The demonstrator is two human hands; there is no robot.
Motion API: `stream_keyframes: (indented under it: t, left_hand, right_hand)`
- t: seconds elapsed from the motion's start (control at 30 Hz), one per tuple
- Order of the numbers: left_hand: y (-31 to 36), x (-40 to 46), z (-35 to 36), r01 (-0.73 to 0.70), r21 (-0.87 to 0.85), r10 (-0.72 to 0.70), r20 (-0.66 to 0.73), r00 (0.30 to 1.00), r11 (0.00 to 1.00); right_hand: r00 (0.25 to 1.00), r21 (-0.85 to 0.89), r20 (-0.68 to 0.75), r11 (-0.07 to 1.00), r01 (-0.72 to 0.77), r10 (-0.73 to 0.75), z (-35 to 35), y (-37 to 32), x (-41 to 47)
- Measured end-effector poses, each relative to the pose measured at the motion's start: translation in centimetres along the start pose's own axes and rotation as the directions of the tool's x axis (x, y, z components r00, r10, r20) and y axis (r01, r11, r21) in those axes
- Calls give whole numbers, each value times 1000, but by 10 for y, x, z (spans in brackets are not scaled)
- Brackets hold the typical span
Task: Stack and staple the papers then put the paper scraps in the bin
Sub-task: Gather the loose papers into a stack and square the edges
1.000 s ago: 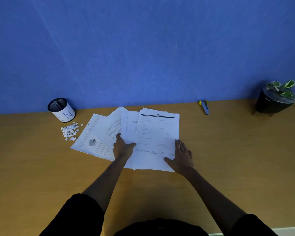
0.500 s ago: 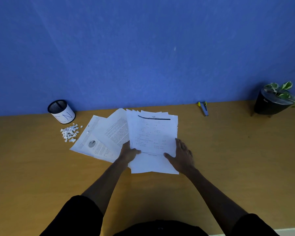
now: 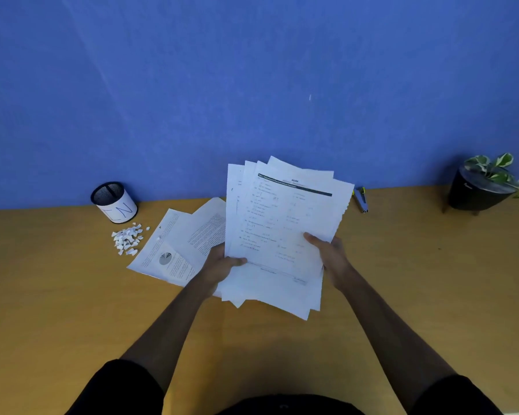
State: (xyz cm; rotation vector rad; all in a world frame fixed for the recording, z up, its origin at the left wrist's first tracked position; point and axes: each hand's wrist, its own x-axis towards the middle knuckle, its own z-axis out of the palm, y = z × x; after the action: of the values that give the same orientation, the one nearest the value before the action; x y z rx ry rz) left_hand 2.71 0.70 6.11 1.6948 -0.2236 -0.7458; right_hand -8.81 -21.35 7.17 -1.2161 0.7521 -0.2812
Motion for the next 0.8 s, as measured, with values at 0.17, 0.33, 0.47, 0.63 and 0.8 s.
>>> stream_keyframes:
  t: [0.17, 0.33, 0.47, 0.63, 0.8]
  left_hand:
    - [28, -3, -1, -78, -29, 77, -48, 996, 997]
    - [50, -16, 4, -192, -107, 180, -110, 977, 976]
    - [55, -25, 10, -232, -94, 226, -77, 971, 968]
    - [56, -30, 17, -224, -62, 221, -47, 974, 973]
    - [46, -32, 27, -206, -32, 205, -36, 978, 978]
  right_hand:
    - [983, -66, 15, 981, 184, -184, 12, -22, -18]
    - [962, -71, 27, 959, 273, -272, 18, -36, -42]
    - [931, -102, 49, 925, 365, -362, 16, -42, -56]
    - [918, -151, 65, 905, 397, -391, 5, -39, -63]
    - [947, -167, 66, 932, 322, -315, -5, -28, -62]
